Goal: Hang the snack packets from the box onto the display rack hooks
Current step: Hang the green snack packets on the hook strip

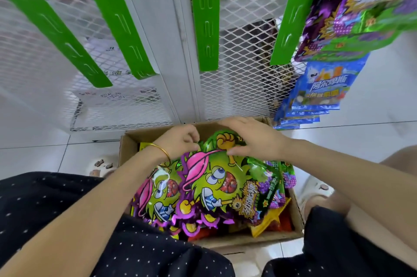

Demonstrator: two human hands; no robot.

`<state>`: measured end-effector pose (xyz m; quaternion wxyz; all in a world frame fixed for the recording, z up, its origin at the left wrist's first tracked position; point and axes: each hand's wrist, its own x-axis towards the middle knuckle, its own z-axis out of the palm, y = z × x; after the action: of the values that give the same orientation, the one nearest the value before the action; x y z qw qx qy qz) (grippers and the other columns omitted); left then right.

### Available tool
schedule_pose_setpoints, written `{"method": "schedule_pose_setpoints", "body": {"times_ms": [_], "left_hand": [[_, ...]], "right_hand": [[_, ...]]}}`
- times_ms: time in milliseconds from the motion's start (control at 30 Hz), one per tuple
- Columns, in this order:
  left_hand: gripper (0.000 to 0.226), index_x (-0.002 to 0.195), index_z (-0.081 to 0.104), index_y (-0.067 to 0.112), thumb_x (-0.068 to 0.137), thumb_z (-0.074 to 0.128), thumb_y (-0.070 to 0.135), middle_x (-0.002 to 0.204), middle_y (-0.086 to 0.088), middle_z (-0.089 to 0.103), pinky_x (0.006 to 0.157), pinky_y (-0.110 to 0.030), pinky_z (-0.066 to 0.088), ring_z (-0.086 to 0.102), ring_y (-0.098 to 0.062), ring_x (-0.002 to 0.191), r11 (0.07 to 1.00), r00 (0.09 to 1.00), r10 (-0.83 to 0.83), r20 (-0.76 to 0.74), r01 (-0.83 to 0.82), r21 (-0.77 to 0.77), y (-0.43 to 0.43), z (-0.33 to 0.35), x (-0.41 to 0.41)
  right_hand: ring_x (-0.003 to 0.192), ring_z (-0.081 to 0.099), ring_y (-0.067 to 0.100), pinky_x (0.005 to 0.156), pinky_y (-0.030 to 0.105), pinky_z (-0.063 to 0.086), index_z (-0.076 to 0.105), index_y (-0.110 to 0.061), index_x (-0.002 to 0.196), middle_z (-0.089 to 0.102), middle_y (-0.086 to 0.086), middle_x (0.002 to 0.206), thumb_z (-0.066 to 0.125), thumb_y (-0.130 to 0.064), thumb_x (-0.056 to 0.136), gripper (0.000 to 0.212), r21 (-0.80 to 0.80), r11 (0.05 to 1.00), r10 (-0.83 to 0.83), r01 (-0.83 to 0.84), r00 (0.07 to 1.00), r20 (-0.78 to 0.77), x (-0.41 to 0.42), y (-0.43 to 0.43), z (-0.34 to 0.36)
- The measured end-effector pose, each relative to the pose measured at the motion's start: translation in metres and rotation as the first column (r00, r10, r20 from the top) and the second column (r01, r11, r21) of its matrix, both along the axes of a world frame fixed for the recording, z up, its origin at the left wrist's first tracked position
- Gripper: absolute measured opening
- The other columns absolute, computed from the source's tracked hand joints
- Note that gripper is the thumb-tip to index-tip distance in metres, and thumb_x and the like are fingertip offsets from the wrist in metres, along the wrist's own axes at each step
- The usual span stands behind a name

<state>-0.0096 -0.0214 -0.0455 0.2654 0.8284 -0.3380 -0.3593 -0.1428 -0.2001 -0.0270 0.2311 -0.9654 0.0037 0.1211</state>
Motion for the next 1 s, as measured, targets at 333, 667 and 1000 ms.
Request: {"method": "schedule_pose_setpoints", "body": {"times_ms": [333,667,1000], "left_hand": [[0.009,0.087,0.061,0.016,0.083,0.066,0.022,0.077,0.010,0.064,0.065,-0.009,0.044,0.058,0.000,0.069,0.974,0.999,-0.031,-0.043,0.021,-0.226,-0.031,0.089,-0.029],[0.018,0.068,0.059,0.021,0.082,0.067,0.030,0.060,0.009,0.047,0.047,-0.009,0.032,0.041,0.001,0.048,0.887,0.904,-0.236,0.358,0.351,-0.300,-0.137,0.244,-0.068],[0.030,0.116,0.055,0.003,0.089,0.057,0.016,0.108,-0.009,0.062,0.084,-0.023,0.042,0.058,-0.016,0.093,0.606,0.843,0.250,0.476,0.247,-0.756,-0.260,0.378,-0.076]], "right_hand": [[0.071,0.059,-0.004,0.072,0.015,0.048,0.065,-0.026,0.081,0.062,-0.016,0.079,0.072,-0.014,0.080,0.014,0.552,0.759,-0.424,0.346,0.906,0.014,-0.021,-0.033,0.054],[0.066,0.061,-0.001,0.060,0.018,0.052,0.068,-0.012,0.093,0.067,-0.005,0.079,0.069,-0.008,0.082,0.012,0.637,0.689,-0.629,0.345,0.722,0.289,-0.078,-0.088,0.188],[0.071,0.064,0.007,0.073,0.036,0.055,0.066,-0.029,0.083,0.069,-0.011,0.075,0.073,-0.021,0.079,0.011,0.527,0.749,-0.662,0.402,0.424,0.618,-0.092,-0.167,0.318]]}}
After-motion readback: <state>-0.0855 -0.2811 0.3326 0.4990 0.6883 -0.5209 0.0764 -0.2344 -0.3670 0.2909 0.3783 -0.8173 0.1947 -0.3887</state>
